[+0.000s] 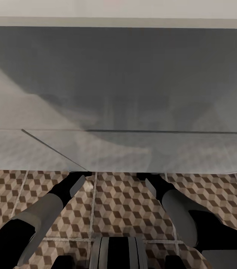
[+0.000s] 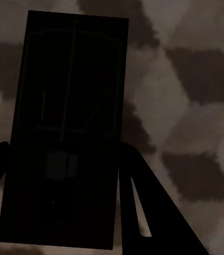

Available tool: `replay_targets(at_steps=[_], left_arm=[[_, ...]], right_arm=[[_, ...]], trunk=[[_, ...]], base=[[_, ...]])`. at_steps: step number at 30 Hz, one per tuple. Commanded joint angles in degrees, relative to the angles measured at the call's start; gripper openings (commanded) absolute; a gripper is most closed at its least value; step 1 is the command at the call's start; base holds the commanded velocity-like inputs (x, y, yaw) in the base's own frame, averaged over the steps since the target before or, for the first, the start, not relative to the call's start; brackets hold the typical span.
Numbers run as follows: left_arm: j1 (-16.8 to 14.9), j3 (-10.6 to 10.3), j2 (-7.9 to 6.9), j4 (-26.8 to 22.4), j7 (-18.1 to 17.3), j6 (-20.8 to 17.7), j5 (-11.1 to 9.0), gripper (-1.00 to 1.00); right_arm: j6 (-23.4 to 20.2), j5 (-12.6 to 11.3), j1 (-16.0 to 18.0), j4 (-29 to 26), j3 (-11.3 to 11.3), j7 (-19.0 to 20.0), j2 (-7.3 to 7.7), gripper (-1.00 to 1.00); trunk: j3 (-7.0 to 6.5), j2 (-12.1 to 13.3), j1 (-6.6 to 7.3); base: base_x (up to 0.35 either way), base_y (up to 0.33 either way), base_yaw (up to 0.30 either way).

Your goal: Take the four mousetraps from the cabinet in the bathroom and place them on the bathroom floor. Make sure all four end up on the same floor surface, and ensure that at least two of them are either under or directly next to the same bathroom sink.

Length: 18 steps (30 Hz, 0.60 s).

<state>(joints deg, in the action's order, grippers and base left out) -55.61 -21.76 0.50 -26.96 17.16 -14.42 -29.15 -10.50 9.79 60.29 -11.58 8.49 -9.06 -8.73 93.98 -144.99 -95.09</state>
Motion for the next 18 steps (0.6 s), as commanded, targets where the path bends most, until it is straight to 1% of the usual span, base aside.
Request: replay_targets(at_steps=[1, 12, 16, 18], left_arm=[[-0.03, -0.48, -0.06, -0.11, 0.50, -0.17, -0.55, -1.00], [-0.03, -0.48, -0.06, -0.09, 0.50, -0.17, -0.55, -1.00], [-0.03, -0.48, -0.06, -0.09, 0.48, -0.17, -0.55, -1.00], [-0.03, -0.48, -0.06, -0.10, 0.49, -0.17, -0.55, -1.00]], right_arm=[[-0.31, 0.40, 0.00, -0.11, 0.47, 0.00, -0.05, -1.00], [-0.31, 0.40, 0.00, -0.11, -0.09, 0.18, -0.05, -1.00], [-0.31, 0.38, 0.00, -0.11, -0.13, 0.25, -0.05, -1.00], [-0.31, 0.36, 0.00, -0.11, -0.14, 0.26, -0.05, -1.00]], trunk=[[0.03, -0.01, 0.01], [0.03, -0.01, 0.01], [0.92, -0.07, -0.09], [0.92, -0.07, -0.09]], base=[[0.000, 0.000, 0.000], [0.000, 0.000, 0.000], [0.000, 0.000, 0.000], [0.000, 0.000, 0.000]])
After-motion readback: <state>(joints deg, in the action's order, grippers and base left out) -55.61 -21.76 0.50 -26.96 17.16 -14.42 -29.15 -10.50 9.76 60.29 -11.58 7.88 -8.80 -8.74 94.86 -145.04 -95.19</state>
